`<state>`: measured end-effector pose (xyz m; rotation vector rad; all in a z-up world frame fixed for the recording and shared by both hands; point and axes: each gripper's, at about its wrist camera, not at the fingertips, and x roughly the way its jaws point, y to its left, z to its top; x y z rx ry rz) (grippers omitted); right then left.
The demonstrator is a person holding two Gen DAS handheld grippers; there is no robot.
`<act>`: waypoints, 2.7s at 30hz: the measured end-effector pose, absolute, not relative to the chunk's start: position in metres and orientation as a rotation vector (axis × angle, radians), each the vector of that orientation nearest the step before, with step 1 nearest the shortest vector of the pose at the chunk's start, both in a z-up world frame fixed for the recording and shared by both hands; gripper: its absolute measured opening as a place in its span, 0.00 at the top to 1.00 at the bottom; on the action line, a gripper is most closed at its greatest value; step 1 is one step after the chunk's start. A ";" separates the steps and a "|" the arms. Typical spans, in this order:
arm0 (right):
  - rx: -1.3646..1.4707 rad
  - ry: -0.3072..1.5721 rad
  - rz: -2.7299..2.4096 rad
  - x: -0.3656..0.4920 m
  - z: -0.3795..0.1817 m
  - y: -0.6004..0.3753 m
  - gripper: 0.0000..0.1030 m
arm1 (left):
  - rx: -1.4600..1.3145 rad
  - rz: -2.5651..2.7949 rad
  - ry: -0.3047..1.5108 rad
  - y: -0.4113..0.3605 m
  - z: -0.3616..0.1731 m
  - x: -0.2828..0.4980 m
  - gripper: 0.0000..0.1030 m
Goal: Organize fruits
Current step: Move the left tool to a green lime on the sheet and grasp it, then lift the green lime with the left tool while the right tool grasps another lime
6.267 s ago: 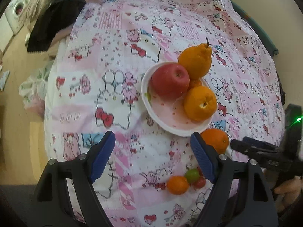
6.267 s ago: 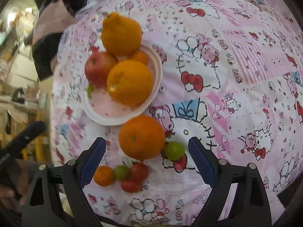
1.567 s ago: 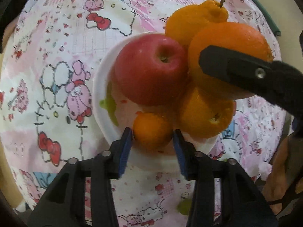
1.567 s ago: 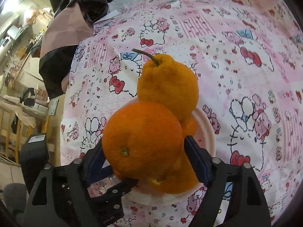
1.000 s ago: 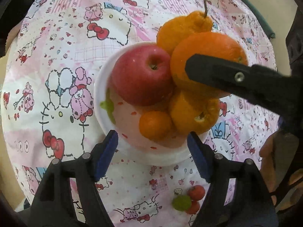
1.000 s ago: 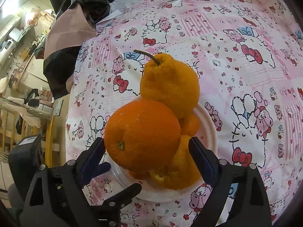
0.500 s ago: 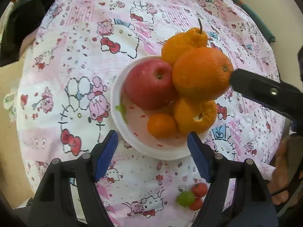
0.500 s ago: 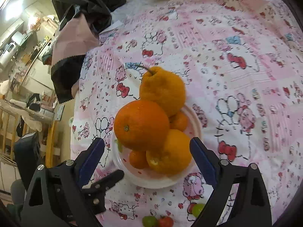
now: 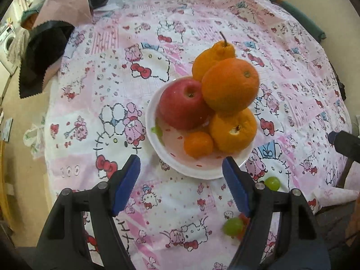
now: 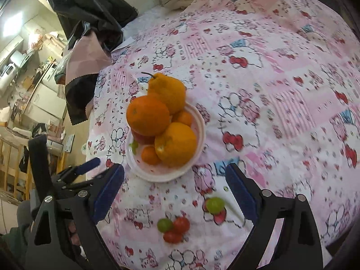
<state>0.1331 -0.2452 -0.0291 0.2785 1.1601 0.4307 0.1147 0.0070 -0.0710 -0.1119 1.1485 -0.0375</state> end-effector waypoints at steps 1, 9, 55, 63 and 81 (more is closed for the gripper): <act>0.288 1.156 0.416 0.129 -0.030 -0.250 0.09 | -0.112 -0.031 1.143 0.007 -0.069 0.111 0.30; 0.355 1.164 0.340 0.101 -0.037 -0.278 0.09 | -0.137 -0.016 1.135 0.006 -0.061 0.078 0.30; 0.426 1.280 0.181 0.093 -0.086 -0.307 0.09 | -0.386 -0.255 1.511 -0.052 -0.167 0.061 0.67; 0.421 1.283 0.185 0.094 -0.087 -0.303 0.09 | -0.366 -0.273 1.502 -0.051 -0.160 0.059 0.76; 0.429 1.317 0.243 0.098 -0.093 -0.286 0.09 | -0.358 -0.244 1.360 -0.025 -0.109 0.059 0.77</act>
